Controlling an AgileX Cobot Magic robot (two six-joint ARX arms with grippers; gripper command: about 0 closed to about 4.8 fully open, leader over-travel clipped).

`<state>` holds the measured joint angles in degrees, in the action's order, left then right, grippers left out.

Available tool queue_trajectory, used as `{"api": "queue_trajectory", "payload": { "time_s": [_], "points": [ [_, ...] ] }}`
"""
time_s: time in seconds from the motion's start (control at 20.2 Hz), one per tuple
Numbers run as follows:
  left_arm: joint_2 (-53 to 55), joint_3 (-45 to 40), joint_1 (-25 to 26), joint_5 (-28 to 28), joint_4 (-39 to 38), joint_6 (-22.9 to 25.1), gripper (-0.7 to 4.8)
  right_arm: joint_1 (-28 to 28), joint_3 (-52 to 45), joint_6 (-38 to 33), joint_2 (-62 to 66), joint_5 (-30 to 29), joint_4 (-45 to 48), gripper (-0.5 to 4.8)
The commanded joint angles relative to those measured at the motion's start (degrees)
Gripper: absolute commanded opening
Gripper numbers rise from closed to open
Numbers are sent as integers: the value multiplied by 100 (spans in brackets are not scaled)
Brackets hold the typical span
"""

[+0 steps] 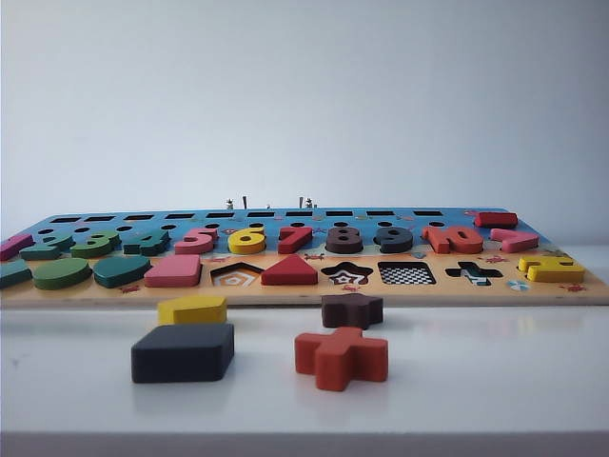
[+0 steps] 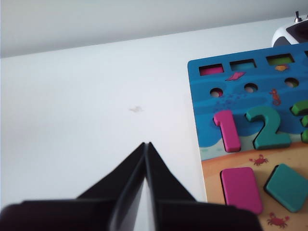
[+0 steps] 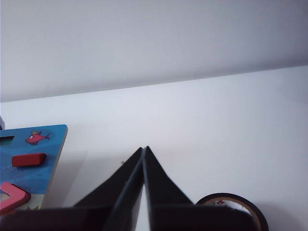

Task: Insert the cube into the slot.

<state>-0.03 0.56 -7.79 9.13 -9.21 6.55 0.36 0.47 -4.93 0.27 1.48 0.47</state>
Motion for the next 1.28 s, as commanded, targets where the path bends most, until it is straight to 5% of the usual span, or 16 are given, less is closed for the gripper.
{"api": "queue_trajectory", "payload": {
  "time_s": [0.05,0.54,0.89,1.28],
  "points": [
    [7,-2,9,-9,52,-15,20,7,0,7,-11,9,57,-3],
    [155,208,-26,-9,72,-15,20,7,0,4,-11,11,57,-3],
    [977,809,-501,-31,-13,-11,20,42,37,-450,-11,-2,63,-3],
    [2253,2227,-1314,-398,-1596,-11,20,483,501,-605,-11,-20,-42,-1]
  ]
}}
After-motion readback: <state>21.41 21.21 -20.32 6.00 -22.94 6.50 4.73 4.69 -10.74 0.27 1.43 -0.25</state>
